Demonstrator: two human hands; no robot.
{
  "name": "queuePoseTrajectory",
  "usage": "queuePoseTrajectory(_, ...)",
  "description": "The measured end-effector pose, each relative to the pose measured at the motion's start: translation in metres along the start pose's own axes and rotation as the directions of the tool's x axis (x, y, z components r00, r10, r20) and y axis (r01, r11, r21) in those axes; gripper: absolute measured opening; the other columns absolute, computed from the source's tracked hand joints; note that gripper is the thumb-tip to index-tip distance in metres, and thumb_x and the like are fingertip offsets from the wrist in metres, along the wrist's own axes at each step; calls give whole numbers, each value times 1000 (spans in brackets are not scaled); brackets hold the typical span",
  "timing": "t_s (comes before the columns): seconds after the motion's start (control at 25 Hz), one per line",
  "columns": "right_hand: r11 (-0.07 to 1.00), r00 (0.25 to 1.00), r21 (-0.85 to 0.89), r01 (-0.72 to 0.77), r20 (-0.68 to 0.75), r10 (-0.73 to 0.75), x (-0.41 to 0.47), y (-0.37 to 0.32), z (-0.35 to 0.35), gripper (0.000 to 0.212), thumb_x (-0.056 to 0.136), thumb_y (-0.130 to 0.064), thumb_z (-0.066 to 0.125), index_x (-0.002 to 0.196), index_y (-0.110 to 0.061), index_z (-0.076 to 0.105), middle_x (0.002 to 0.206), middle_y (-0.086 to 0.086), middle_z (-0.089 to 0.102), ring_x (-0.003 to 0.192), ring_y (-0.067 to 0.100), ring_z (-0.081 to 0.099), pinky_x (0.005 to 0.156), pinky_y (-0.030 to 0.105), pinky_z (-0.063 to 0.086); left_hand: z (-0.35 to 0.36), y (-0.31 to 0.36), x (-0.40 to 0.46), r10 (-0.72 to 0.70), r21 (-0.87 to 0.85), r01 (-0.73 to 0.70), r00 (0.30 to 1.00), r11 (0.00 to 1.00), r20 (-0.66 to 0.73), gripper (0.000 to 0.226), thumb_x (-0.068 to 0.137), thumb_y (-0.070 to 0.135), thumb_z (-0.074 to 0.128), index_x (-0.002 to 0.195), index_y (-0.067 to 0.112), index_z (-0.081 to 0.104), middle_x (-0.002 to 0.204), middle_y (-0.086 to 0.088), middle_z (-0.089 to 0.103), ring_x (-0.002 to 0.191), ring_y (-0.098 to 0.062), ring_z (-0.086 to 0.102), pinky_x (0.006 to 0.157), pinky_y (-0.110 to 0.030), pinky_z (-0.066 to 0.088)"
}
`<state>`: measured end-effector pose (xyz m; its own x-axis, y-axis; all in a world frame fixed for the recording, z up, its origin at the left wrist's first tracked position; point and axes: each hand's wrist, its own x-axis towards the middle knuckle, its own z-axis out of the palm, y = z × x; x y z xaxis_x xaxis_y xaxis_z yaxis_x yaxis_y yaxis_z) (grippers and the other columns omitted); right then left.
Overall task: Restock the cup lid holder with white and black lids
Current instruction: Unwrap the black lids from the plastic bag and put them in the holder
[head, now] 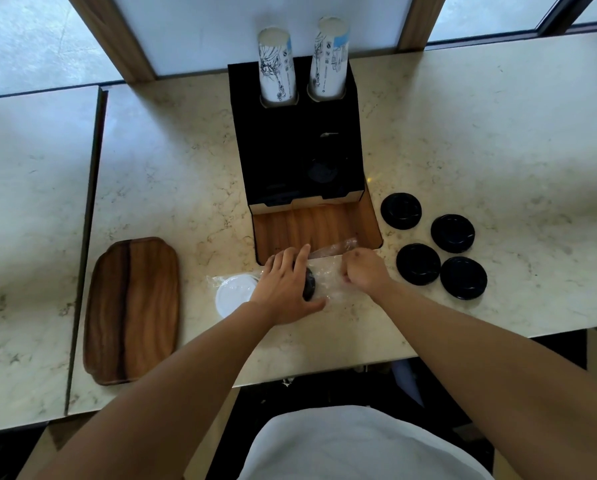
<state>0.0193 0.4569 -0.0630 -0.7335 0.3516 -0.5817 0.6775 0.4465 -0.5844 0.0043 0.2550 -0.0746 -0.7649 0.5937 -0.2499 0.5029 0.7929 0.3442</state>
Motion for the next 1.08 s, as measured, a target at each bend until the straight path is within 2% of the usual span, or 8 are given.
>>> queuePoseTrajectory(0.08, 978, 993, 179, -108, 71, 97, 1, -5, -4, 25, 96, -13, 45, 85, -5, 66, 79, 11, 67, 64, 20, 61, 61, 35, 53, -3, -1, -2, 5, -45, -5, 1000, 999, -11, 111, 73, 83, 50, 156, 23, 7, 150, -11, 34, 141, -33, 29, 120, -49, 23)
queuePoseTrajectory(0.16, 929, 981, 316, -194, 84, 176, -4, -10, -7, 24, 95, -8, 46, 89, -6, 69, 73, 9, 68, 52, 16, 53, 48, 28, 43, -7, -5, -4, 9, -39, -10, 1000, 999, -21, 112, 70, 84, 50, 156, 25, 7, 150, -10, 35, 140, -33, 30, 119, -48, 24)
queuePoseTrajectory(0.32, 867, 967, 431, -251, 149, 207, -14, -13, -11, 27, 95, -2, 45, 98, -9, 71, 81, 10, 71, 56, 14, 52, 53, 27, 42, -11, -17, -12, -14, 16, 14, 1000, 1000, -2, 122, 64, 89, 51, 156, 23, 6, 149, -8, 36, 139, -31, 32, 118, -48, 27)
queuePoseTrajectory(0.48, 722, 918, 593, -357, 367, 152, -17, -10, -17, 20, 100, -4, 46, 111, -2, 63, 89, 12, 66, 51, 9, 55, 50, 22, 48, -14, -26, -16, -23, 78, 20, 999, 997, 40, 131, 58, 92, 48, 158, 17, 8, 151, -9, 36, 140, -32, 33, 120, -50, 24)
queuePoseTrajectory(0.6, 777, 896, 526, -345, 431, 106, -13, -5, -17, 25, 99, 2, 45, 118, -3, 61, 107, 19, 69, 47, 6, 53, 44, 18, 46, -12, -28, -18, -48, 117, 40, 997, 992, 66, 132, 59, 87, 55, 158, 12, 11, 152, -11, 35, 141, -33, 33, 121, -52, 24)
queuePoseTrajectory(0.72, 851, 887, 442, -283, 458, 58, -7, -5, -13, 28, 96, 4, 52, 118, -6, 66, 113, 18, 68, 51, 7, 54, 39, 16, 42, -12, -30, -19, -73, 152, 62, 995, 987, 70, 127, 60, 82, 63, 155, 9, 22, 146, -12, 41, 135, -33, 38, 118, -49, 28)
queuePoseTrajectory(0.96, 906, 867, 333, -261, 494, 68, 4, -7, -5, 33, 92, 12, 51, 114, -3, 70, 113, 24, 66, 63, 16, 60, 34, 16, 37, -12, -26, -15, -119, 129, 107, 989, 986, 89, 110, 59, 75, 72, 144, 14, 38, 135, -7, 46, 126, -29, 42, 113, -45, 32)
queuePoseTrajectory(1.08, 950, 860, 240, -198, 507, 51, 3, -11, 0, 23, 91, -2, 65, 113, -2, 71, 100, 25, 72, 57, 15, 51, 39, 21, 35, -12, -26, -16, -133, 98, 124, 987, 987, 88, 107, 59, 75, 73, 143, 16, 40, 133, -5, 48, 124, -27, 43, 112, -44, 34)
